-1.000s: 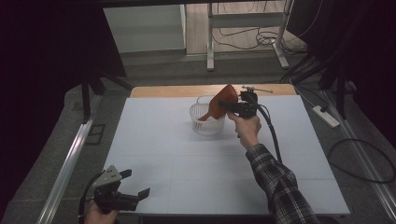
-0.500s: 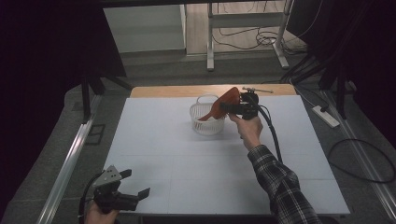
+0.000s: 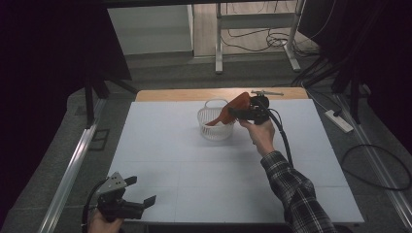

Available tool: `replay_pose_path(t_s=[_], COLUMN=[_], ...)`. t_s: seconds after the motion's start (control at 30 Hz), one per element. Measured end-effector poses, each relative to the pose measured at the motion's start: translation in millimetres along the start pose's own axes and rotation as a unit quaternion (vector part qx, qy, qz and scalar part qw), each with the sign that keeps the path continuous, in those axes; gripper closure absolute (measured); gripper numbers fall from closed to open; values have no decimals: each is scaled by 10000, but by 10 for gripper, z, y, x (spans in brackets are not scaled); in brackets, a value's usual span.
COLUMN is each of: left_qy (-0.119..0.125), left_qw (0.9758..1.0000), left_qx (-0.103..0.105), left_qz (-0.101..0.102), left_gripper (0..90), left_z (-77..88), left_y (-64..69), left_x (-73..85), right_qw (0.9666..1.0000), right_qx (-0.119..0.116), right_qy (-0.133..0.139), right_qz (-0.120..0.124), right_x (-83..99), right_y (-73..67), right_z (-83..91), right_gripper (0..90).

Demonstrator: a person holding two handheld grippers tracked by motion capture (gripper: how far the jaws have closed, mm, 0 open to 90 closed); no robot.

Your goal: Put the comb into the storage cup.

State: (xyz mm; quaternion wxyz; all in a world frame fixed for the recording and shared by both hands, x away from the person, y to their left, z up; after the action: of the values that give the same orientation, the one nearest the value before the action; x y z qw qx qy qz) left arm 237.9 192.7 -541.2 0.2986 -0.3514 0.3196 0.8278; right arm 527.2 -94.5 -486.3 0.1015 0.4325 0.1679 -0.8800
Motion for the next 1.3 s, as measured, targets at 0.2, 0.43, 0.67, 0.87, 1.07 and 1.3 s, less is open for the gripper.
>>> replay_pose_path(t_s=[0.2,0.43,0.67,0.87,1.07,1.3], left_qy=[0,-3,-3,-5,-5,-6], left_qw=[10000,10000,10000,10000,10000,10000], left_qx=[2,0,0,6,5,2], left_qz=[-3,-9,-11,-7,-8,-7], left_gripper=[10,10,10,10,10,10], left_z=[0,-2,-3,-4,-4,-4], left_y=[1,2,3,4,5,5], left_x=[0,0,0,0,0,0], right_qw=[9999,9994,9988,9976,9964,9954], right_qx=[-82,-54,-97,-86,-111,-170], right_qy=[-119,-218,-287,-376,-379,-389], right_qz=[86,267,377,574,744,861], right_x=[20,49,53,76,85,122], right_y=[-14,-11,-14,-1,-2,0], right_z=[26,55,102,152,216,273], right_gripper=[162,148,132,116,95,79])
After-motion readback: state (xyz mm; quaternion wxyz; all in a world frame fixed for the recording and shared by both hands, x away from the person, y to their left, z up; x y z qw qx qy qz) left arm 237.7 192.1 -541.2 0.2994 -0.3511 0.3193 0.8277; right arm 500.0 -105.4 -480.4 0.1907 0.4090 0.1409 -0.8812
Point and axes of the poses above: each handheld gripper's, and its own axes: z roughly backward along the jaws, x roughly out of its underside, y roughly to its right, the point moved 10 cm from there along -z, roughly forward along the jaws, and after that the axes turned 13 degrees about x, right-handed, at the moved point
